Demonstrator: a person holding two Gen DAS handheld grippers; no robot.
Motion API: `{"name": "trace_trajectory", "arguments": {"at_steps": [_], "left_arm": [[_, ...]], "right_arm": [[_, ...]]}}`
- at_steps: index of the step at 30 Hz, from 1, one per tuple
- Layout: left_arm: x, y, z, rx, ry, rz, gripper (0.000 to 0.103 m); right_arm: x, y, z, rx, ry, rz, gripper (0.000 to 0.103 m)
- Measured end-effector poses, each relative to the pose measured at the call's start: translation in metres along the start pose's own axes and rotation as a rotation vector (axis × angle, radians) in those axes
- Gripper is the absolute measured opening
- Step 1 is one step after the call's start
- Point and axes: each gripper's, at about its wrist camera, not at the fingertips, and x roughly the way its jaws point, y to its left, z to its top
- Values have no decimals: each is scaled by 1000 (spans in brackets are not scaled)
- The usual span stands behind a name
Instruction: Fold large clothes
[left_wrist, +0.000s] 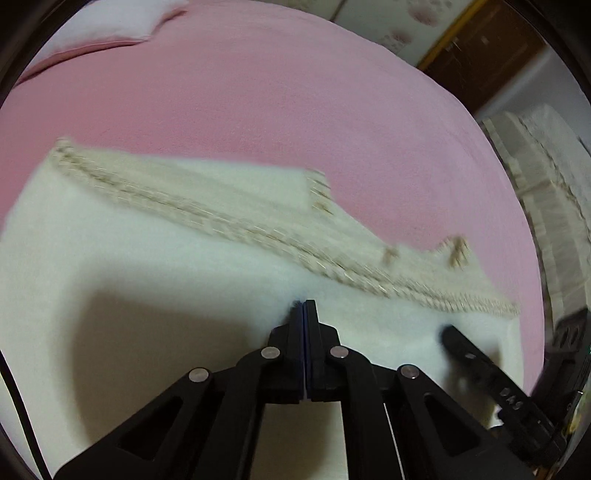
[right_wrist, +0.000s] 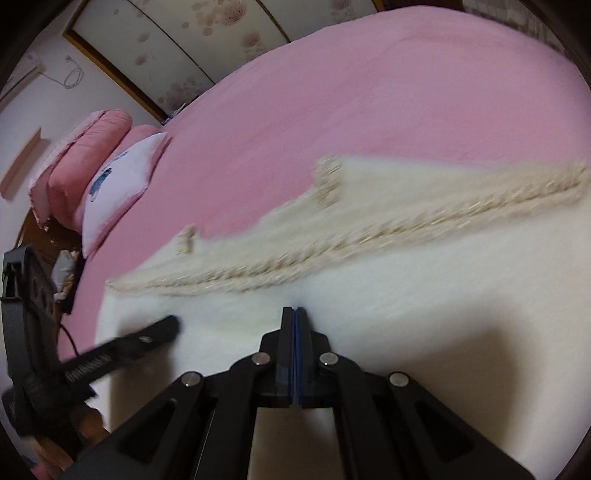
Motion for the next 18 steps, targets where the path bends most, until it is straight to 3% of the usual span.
{"name": "trace_trajectory", "arguments": {"at_steps": [4,7,8,10,11,12,14,18], "left_arm": [[-14,37,14,49,-80,213,1],[-18,69,25,64,-72,205,1],[-21,80,29,61,-77,242,1],[-29,97,33,42,-116,387,1],[-31,107,35,17,-123,383,1],[-34,123,36,-33,-112,317,1],[-32,132,38,-83,-88,251,1],[-34,131,40,-43,-80,292,1]], "right_arm": [[-34,-47,8,-53,-44,-154,0],[-55,-82,9,-77,-58,-269,0],[-60,-88,9,-90,-60,-333,0],[-68,-95,9,-102,-54,-321,0],[-68,-93,9,-116,-54,-352,0],[-66,-84,8,-161,-56,-409,0],[-59,-71,4,-240,-75,-674,0],[-65,-60,8,-112,-105,-713,0]]}}
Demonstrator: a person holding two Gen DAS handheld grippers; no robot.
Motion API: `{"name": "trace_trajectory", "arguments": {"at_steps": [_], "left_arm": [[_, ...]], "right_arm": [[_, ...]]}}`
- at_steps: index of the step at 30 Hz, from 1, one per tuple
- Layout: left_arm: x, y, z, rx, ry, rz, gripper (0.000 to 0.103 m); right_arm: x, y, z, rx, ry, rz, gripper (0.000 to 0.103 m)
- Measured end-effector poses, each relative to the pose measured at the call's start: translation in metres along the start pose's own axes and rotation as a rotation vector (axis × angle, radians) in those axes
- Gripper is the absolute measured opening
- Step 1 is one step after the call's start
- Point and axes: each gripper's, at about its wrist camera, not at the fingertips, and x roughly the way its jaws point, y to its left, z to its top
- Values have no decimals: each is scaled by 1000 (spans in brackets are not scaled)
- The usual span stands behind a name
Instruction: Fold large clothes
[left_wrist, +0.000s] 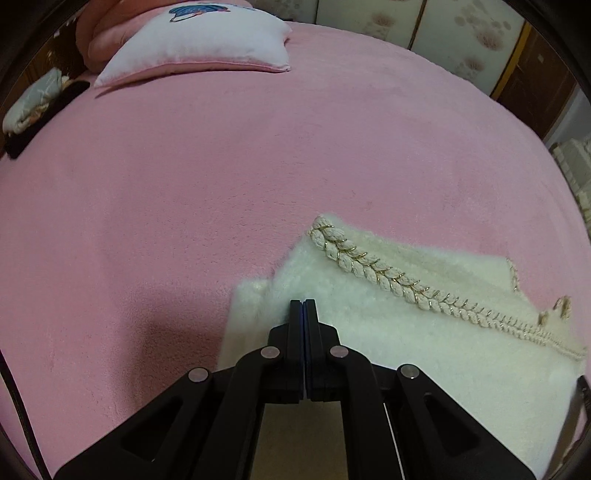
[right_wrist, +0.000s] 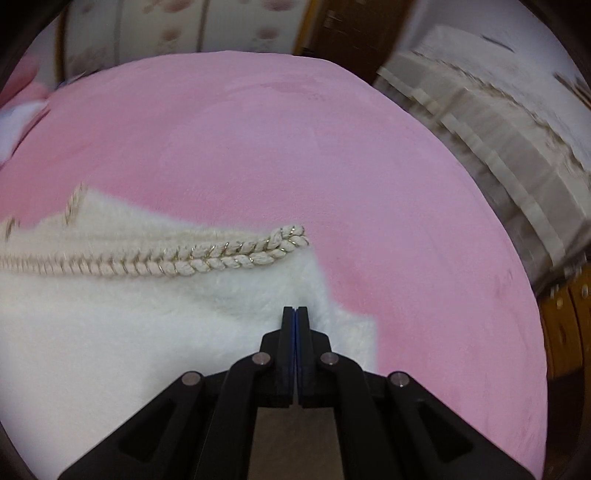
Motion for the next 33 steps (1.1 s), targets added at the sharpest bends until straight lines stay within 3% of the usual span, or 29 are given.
{"name": "trace_trajectory", "arguments": {"at_steps": [3,6,10,13,15,21,27,30,33], "left_arm": [[8,-12,-4,-4,-10,27,1],[12,-29,-15,-11,-38,44,1],[15,-44,-31,-32,-78,24,1],[-1,-7,-38,-65,-96,-25,1],[0,2,-41,-80,-100,-50,1],[-3,5,-41,-63,-110,-53,1],[-19,1,-36,-78,-82,-33,1],[-45,5,-39,-129,-79,-58,6],[-76,15,-54,-188,-94,-83,20]], "right_arm": [[-20,4,15,103,0,95,0],[-38,16,21,154,45,288,0],[-54,73,13,43,147,469,0],[-66,110,-4,-7,258,639,0],[-75,127,-18,-3,319,699,0],[-73,153,-61,3,465,633,0],[-55,174,-60,-18,510,536,0],[-54,193,-56,-130,493,478,0],[-49,202,-54,-159,509,469,0]]}}
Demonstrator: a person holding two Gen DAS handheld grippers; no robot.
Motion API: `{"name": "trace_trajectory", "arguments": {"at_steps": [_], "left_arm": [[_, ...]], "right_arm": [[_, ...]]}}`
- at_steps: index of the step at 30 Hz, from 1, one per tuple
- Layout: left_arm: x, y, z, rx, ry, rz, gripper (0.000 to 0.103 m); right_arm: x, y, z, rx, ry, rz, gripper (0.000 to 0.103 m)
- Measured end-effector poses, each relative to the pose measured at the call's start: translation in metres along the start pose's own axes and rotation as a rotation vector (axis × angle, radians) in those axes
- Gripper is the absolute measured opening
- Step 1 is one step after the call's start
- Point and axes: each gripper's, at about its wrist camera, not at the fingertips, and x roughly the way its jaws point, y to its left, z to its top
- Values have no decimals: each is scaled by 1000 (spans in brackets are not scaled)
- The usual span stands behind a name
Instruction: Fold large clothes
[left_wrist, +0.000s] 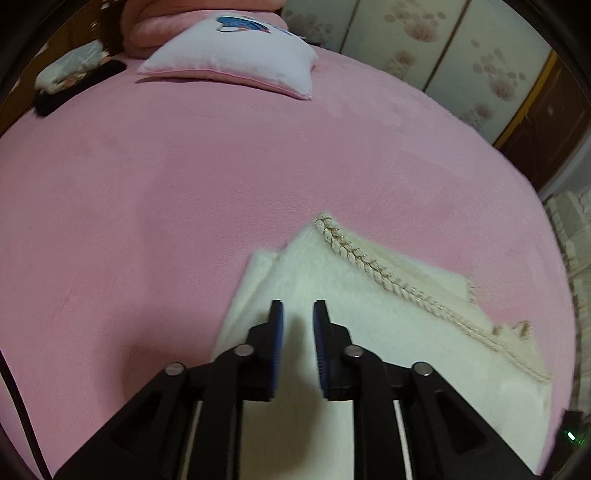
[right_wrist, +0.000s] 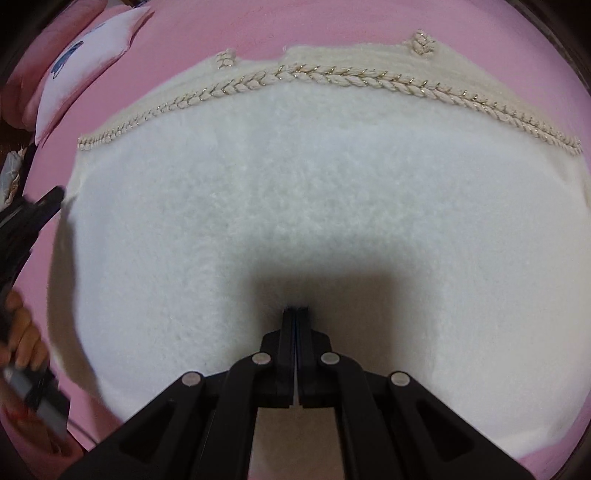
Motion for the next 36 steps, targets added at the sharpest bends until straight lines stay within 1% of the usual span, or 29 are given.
{"name": "trace_trajectory", "arguments": {"at_steps": [1,2,3,4,7,9,10,11,12,15,17,20,22,26,28,30,31,35,36], "left_arm": [[-13,8,-6,-34,-3,-14,29],[-24,16,-13,-63,-4,-24,41],[-31,22,-20,-86,-1,-30,48],[-39,31,-31,-112,9,-26,50],[-53,55,-59,-187,53,-10,51],[-62,72,-79,-233,92,-61,59],[-66,79,-90,-249,113,-98,68],[-69,85,-101,-260,133,-138,70],[-71,90,-109,-270,143,-158,70],[-71,106,-131,-317,181,-196,71],[-62,112,-141,-358,206,-213,72],[-45,116,-150,-401,215,-229,72],[-34,117,-151,-412,181,-235,71],[-18,111,-142,-380,89,-254,71],[-9,109,-134,-372,70,-266,71],[0,107,-127,-376,73,-285,71],[3,107,-125,-375,73,-298,70],[8,103,-119,-357,92,-299,52],[7,104,-119,-354,108,-316,51]], "right_arm": [[2,-2,2,22,10,15,0],[3,-4,4,37,15,26,0],[4,-4,5,37,18,29,0],[4,-4,5,24,17,28,0],[4,-7,3,13,5,47,0],[3,-12,2,28,0,70,0],[4,-13,1,37,-2,74,0],[3,-15,-1,37,-5,66,0],[2,-17,-4,33,-10,54,0],[3,-5,-8,27,-36,3,0],[4,2,-12,-8,-61,-35,0],[5,12,-20,-18,-100,-68,0],[7,22,-25,-37,-122,-97,0],[11,42,-39,-96,-161,-189,0],[15,55,-42,-109,-169,-230,0],[19,67,-45,-121,-172,-262,2],[20,71,-46,-122,-172,-275,2],[22,76,-48,-94,-176,-277,3],[23,81,-41,-88,-178,-276,3]]}}
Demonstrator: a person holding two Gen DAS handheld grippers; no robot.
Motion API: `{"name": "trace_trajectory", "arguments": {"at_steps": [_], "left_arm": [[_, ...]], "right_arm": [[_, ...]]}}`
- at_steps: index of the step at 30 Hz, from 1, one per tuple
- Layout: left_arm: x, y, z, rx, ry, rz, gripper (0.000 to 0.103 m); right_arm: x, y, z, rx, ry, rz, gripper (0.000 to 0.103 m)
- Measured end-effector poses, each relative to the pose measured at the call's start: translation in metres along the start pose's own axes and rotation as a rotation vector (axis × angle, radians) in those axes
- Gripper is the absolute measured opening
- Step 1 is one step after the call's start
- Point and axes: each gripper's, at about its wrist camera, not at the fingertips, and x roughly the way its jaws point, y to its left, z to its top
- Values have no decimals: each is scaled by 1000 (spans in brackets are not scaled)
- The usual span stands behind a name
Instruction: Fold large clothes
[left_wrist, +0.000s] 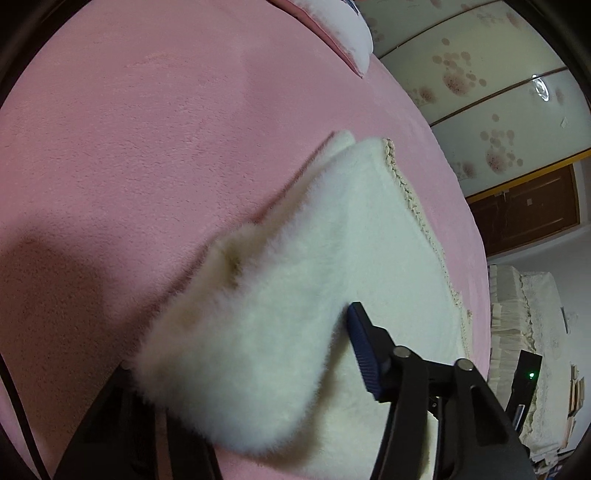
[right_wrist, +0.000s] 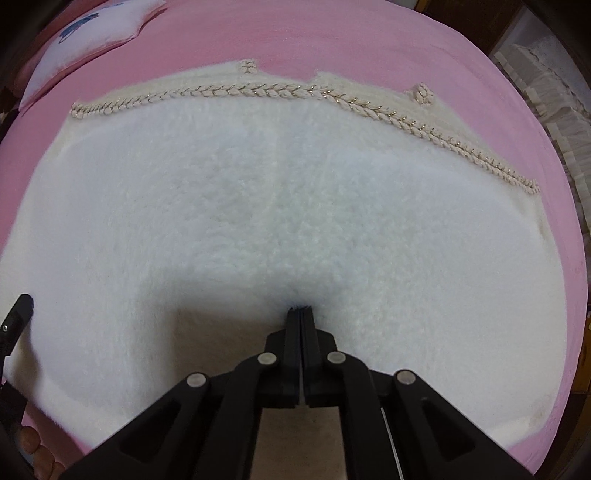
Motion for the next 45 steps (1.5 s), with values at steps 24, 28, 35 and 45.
{"name": "trace_trajectory", "arguments": {"at_steps": [24,28,35,45], "left_arm": [[-77,-95,-7,184,-62,-73,17],[-97,-118,-21,231,-120,-59,15],[-123,-165,-50,282,-192,-43,15],[-134,-266,-122,408,-183,-121,14]], "right_arm": [[-13,-35,-22,97,-85,106,2],[-19,-62,-27,54,-96,144,2],[-20,-96,-36,2,-86,269,0],[-4,-167,-43,50,-7,646,0]]}}
